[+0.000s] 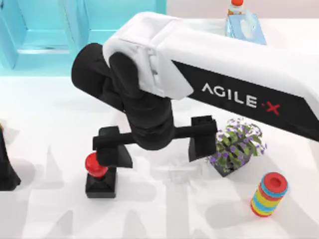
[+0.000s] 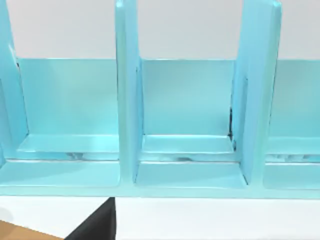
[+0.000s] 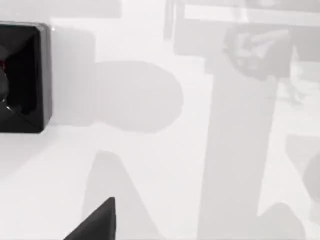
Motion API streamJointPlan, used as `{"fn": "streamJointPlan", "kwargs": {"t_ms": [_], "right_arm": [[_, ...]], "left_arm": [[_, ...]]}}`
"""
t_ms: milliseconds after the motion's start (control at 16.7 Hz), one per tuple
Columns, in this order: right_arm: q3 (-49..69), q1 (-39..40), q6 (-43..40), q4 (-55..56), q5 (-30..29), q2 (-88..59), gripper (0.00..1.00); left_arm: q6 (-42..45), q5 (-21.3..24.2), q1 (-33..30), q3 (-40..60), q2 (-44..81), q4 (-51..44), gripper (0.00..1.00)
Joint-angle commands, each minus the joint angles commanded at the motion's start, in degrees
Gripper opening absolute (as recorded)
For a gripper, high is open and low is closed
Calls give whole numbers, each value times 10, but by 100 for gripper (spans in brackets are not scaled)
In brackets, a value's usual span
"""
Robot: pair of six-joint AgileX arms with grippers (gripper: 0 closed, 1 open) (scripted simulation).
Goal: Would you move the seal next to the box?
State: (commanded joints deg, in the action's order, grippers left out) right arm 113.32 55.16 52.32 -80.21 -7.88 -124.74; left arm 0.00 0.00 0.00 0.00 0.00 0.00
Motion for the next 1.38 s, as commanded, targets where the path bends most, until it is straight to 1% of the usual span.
{"fn": "streamJointPlan", "kwargs": {"t_ms": [300, 540, 1020, 1200, 1380], "right_arm": [[236, 67, 87, -59, -52, -137, 100], [332, 93, 124, -69, -79, -180, 100], [331, 92, 125, -60, -81, -181, 100], [274, 84, 116, -2, -80, -180, 100], [190, 74, 106, 88, -79, -181, 100]], "left_arm": [[0, 0, 0, 0, 0, 0, 100], [0, 0, 0, 0, 0, 0, 100], [0, 0, 0, 0, 0, 0, 100], [0, 0, 0, 0, 0, 0, 100], [0, 0, 0, 0, 0, 0, 100]]}}
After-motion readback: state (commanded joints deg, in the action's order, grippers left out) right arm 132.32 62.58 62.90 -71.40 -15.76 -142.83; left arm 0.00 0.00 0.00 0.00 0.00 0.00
